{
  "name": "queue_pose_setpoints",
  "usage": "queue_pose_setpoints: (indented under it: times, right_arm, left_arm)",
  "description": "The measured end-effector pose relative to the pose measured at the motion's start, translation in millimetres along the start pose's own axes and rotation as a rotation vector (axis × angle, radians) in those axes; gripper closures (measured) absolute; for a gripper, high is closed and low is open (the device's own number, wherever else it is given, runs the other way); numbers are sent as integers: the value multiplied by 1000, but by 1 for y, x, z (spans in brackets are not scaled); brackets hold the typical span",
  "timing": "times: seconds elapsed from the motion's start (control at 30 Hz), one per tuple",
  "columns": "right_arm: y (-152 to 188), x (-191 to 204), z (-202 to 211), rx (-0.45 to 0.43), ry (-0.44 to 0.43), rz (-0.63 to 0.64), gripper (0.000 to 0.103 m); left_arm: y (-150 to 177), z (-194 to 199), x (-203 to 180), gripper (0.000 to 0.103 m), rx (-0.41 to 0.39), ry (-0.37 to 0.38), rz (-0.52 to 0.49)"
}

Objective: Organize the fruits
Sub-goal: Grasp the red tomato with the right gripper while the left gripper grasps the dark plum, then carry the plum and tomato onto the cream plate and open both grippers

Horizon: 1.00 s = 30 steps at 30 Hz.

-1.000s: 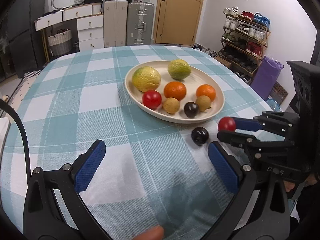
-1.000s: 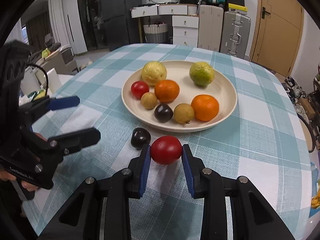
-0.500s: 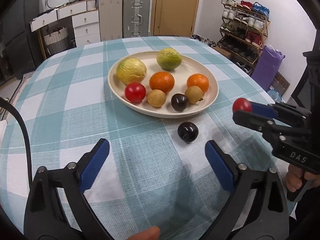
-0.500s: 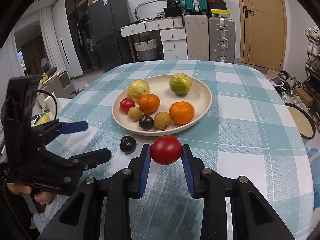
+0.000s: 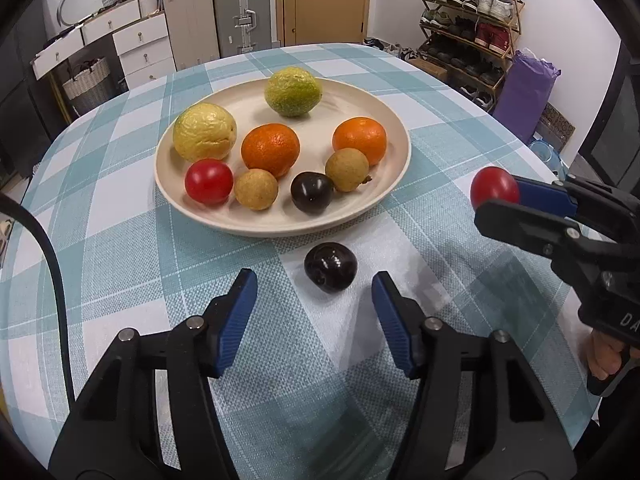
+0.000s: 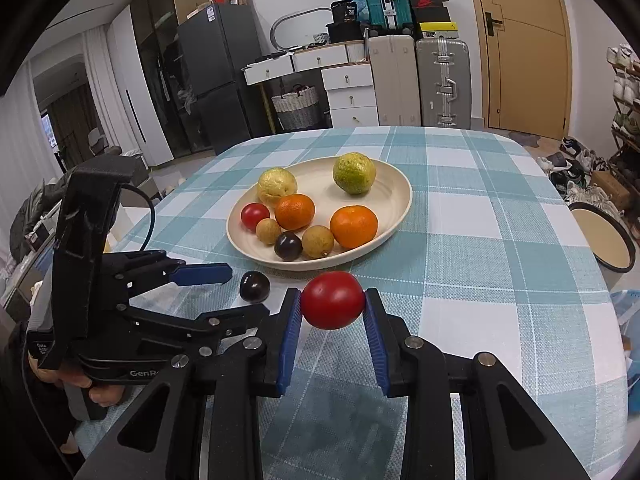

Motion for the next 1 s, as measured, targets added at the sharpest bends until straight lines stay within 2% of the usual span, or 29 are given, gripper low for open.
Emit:
queue_pose_setpoints:
  times: [0.07,0.2,0.23,0.27,0.57,1.0]
  right_arm:
    - [0,0,0,0,2,1,71]
    - [0,0,0,-7,0,1,71]
    - [-1,-1,0,-11,2,0,71]
    - [-1,-1,0,-13,1,0,71]
    - [-2,0,-4,-7,6,-3,71]
    - [-19,2,-2,-26,33,13,71]
  left_arm:
    - [-2,-1,0,52,-4,3,1]
    - [-3,0,0,71,-13,27,-3]
    - [-3,1,0,79,-17,40,-2]
    - [-3,2,-1,80,-17,58,-1]
    - [3,14,-1,80,-47,66,-1]
    - [-9,61,13,80,-176,61,7]
Point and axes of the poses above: each gripper's, at about its wrist camera, not at the fingertips, and z roughly against the way its jaws point, x to its left, y to its underside, the point moved 2 cm from there along -z, roughly the way its jaws point, and after that the axes turned 6 degrees about y, right-handed, at the moved point
